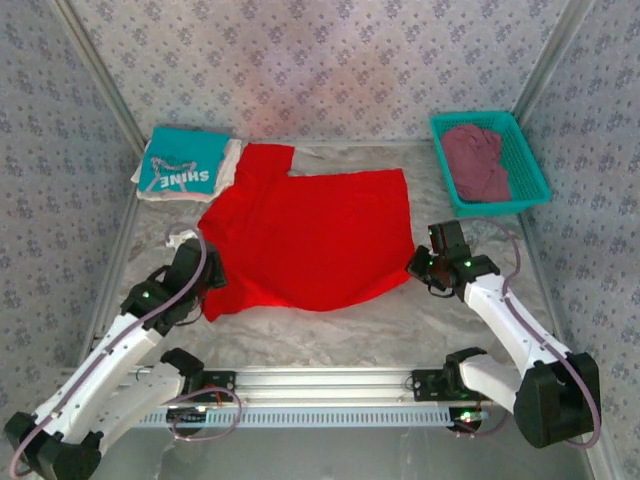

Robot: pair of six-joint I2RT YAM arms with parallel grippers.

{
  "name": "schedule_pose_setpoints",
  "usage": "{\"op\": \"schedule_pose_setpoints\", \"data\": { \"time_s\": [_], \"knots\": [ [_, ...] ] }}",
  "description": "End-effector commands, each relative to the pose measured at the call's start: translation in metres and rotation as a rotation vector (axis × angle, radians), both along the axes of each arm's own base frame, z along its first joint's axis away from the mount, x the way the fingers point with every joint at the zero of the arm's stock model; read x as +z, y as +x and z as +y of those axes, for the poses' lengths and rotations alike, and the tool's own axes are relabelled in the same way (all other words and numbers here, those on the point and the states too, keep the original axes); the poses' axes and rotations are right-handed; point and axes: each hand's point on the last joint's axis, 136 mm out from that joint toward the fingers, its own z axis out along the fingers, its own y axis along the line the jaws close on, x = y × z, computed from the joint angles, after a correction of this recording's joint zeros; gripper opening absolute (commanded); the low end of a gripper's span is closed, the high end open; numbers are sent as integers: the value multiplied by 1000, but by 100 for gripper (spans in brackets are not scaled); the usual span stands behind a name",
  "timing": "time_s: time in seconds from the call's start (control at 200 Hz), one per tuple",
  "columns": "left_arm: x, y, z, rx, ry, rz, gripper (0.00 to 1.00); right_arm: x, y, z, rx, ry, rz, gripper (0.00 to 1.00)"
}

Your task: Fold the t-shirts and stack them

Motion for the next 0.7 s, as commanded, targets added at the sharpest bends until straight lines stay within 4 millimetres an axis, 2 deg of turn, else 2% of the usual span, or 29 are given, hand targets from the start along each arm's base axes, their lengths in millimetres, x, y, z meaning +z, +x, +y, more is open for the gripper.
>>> {"op": "schedule_pose_setpoints", "data": {
  "time_s": [0.0, 0.13, 0.22, 0.415, 0.695],
  "knots": [
    [20, 12, -12, -83, -25, -31, 0, 10, 11, -3, -1, -34, -24, 0],
    [16, 24, -16, -108, -22, 17, 0, -1, 20, 2, 54, -56, 36, 0],
    [17, 32, -15, -112, 11, 30, 0, -2, 35, 4, 53, -64, 25, 0],
    [10, 52, -14, -129, 26, 85, 0, -1, 50, 6, 36, -62, 38, 0],
    [3, 87, -10, -154, 67, 104, 0, -12, 56, -5, -14, -67, 96, 0]
  ]
}}
